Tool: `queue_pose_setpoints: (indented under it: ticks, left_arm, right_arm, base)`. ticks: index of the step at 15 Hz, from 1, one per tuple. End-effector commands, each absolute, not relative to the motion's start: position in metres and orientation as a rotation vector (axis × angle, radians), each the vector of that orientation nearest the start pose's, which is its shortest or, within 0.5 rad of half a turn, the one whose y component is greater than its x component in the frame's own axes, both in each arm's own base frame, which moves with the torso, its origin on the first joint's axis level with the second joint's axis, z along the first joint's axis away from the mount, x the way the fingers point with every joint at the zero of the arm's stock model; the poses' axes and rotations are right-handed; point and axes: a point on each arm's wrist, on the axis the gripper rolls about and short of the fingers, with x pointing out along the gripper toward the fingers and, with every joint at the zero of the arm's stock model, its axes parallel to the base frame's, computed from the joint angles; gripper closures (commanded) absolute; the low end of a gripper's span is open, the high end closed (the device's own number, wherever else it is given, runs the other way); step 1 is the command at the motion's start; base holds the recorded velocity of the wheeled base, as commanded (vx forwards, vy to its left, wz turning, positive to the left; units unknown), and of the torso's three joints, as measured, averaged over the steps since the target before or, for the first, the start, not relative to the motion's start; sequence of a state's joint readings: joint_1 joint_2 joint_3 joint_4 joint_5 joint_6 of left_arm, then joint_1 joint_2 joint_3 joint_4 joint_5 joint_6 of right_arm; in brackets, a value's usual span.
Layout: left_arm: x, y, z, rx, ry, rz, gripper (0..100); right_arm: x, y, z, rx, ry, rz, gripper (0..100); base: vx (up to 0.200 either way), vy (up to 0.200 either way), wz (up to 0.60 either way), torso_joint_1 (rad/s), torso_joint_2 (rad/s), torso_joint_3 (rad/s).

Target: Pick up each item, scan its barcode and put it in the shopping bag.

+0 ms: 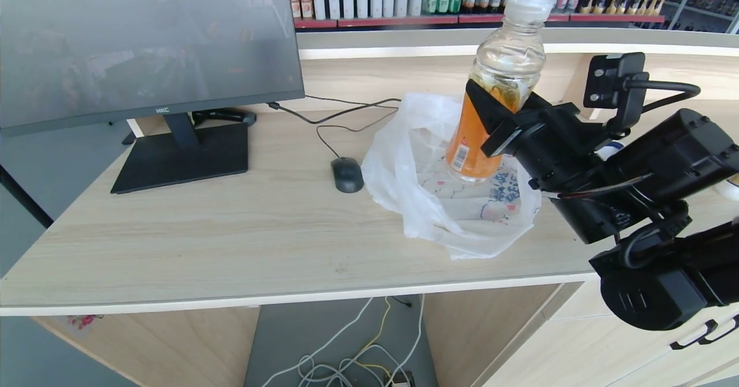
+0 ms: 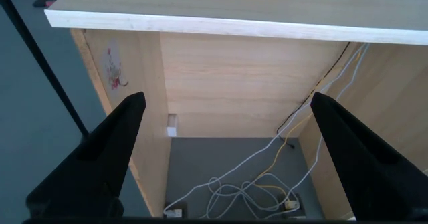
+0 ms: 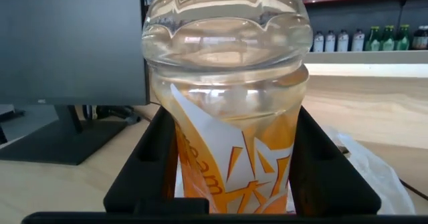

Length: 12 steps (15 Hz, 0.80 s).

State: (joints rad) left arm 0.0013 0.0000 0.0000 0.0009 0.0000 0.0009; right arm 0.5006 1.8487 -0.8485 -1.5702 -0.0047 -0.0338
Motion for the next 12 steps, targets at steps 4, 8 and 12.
queue_pose_setpoints:
  ticks: [4, 8, 12]
  left_arm:
    - [-0.023, 0.000, 0.075, 0.000, 0.002, 0.000, 0]
    - [-0.023, 0.000, 0.075, 0.002, 0.002, 0.000, 0]
    - [-0.023, 0.000, 0.075, 0.002, 0.002, 0.000, 0]
  right_arm:
    - [0.322, 0.149, 0.226, 0.099, -0.535, 0.430, 100]
    - [0.342, 0.158, 0.230, 0.087, -0.484, 0.432, 100]
    - [0.368, 0.169, 0.228, 0.085, -0.477, 0.430, 100]
  base:
    - [0.000, 0.000, 0.00, 0.000, 0.00, 0.000]
    - [0.000, 0.000, 0.00, 0.000, 0.00, 0.000]
    - [0.000, 0.000, 0.00, 0.000, 0.00, 0.000]
